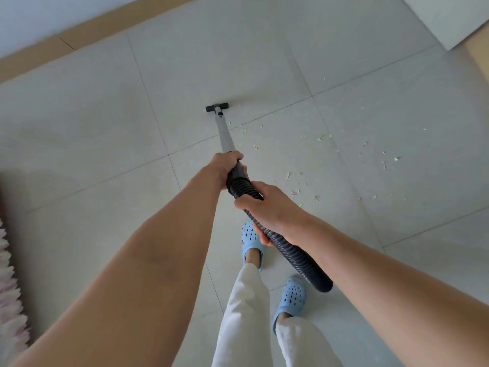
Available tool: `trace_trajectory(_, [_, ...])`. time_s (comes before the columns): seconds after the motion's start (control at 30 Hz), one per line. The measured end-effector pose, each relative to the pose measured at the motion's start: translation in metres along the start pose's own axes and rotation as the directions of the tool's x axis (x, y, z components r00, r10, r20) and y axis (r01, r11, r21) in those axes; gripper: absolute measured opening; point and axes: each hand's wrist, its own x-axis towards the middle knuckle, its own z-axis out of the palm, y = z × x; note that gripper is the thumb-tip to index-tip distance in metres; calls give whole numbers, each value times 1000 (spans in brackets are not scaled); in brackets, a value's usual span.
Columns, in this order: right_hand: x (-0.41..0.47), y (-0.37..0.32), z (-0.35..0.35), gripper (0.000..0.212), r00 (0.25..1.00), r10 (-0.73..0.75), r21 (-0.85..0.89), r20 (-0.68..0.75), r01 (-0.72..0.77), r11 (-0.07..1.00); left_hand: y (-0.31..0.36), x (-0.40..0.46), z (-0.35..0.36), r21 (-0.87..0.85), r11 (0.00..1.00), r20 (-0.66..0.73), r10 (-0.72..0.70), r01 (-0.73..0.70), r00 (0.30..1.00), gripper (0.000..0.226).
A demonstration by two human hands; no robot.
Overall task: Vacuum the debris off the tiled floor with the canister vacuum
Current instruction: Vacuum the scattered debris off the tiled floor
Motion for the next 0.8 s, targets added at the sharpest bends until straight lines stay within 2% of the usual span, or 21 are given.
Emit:
trace_trajectory(0.1, [-9, 12, -3, 20, 1000, -19, -46, 0, 19, 999, -15, -8, 5, -51, 998, 16, -21, 22, 1000, 15])
trace_trajectory(0.2, [-16, 21, -9, 23, 996, -78, -214, -40, 68, 974, -27, -13, 12, -181, 982, 60, -40, 50, 997, 14])
trace_trajectory(0.37, [-27, 33, -27, 23, 986, -126, -466, -111, 60, 883, -47, -11, 32, -316, 947, 113, -14, 50, 993, 14])
trace_trajectory(0.5, [-28, 45, -38, 25, 974, -167, -612, -150, 42, 790, -57, -8, 49, -316, 948, 154, 12, 38, 988, 16])
trace_trajectory(0.63, [-24, 54, -48, 27, 961, -204, -670, -185, 28, 742, -57, -1, 67, -340, 940, 172, 44, 17, 984, 14])
trace_trajectory(0.8, [-15, 59, -58, 27, 955, -211, -656, -209, 23, 754, -50, 11, 83, -302, 953, 189, 37, 22, 981, 13])
